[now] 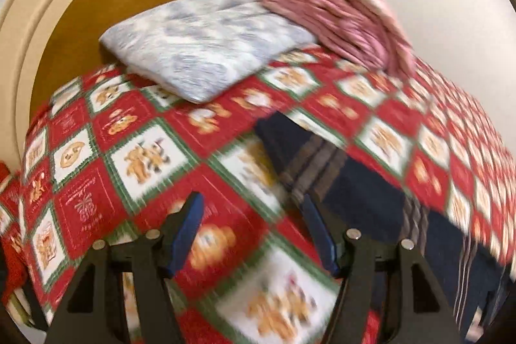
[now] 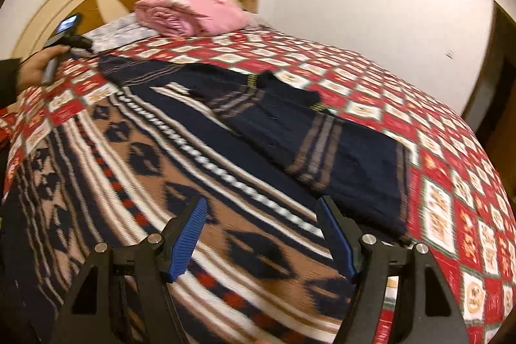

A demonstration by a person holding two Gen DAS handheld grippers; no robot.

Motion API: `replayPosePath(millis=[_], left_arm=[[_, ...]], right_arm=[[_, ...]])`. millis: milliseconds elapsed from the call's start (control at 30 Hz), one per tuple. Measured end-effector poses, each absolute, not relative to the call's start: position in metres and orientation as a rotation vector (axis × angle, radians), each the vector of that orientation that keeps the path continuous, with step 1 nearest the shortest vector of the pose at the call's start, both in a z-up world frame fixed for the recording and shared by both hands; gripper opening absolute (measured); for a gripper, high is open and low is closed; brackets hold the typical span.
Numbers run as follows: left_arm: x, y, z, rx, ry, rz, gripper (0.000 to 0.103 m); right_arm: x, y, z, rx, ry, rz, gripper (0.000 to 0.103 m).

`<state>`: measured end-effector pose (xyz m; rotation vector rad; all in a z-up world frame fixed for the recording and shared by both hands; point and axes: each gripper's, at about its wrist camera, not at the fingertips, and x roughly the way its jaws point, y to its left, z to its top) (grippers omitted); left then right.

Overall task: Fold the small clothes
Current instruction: 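Move the left tool to the other sleeve cuff and grasp it, then lift the second sleeve with the left tool and fold it across the body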

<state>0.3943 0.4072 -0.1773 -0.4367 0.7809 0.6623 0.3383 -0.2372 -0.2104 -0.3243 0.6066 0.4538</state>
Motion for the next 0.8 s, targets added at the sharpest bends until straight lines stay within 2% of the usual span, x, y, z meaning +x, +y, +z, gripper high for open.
replayPosePath(millis=[167, 333, 433, 467, 500, 600, 800], left_arm=[[0.424, 0.433, -0.187, -0.524, 0.783, 0.663, 0.065], [0.445, 0.446, -0.207, -0.576, 0.827, 0.670, 0.053], [0.453, 0.448, -0.212, -0.554, 0.828, 0.685, 0.044], [0.455, 0.449, -0.212, -0.550, 0.829, 0.680, 0.035], [0.457, 0.451, -0.212, -0.559, 0.830, 0.663, 0.021], [0.465, 0.452, -0.212, -0.552, 0.848, 0.629, 0.009], [0.464, 0.430, -0.193, -0.480, 0.792, 0.583, 0.008]], right_arm=[[0.340, -0.213, -0.212, -0.353, 0.621, 0.470, 0.071], [0.346, -0.205, -0.213, -0.370, 0.635, 0.464, 0.071], [0.349, -0.207, -0.213, -0.360, 0.645, 0.455, 0.071], [0.350, -0.208, -0.214, -0.356, 0.652, 0.453, 0.071], [0.350, -0.209, -0.215, -0.355, 0.655, 0.450, 0.071], [0.349, -0.210, -0.217, -0.356, 0.658, 0.446, 0.071], [0.346, -0.214, -0.217, -0.328, 0.649, 0.436, 0.071]])
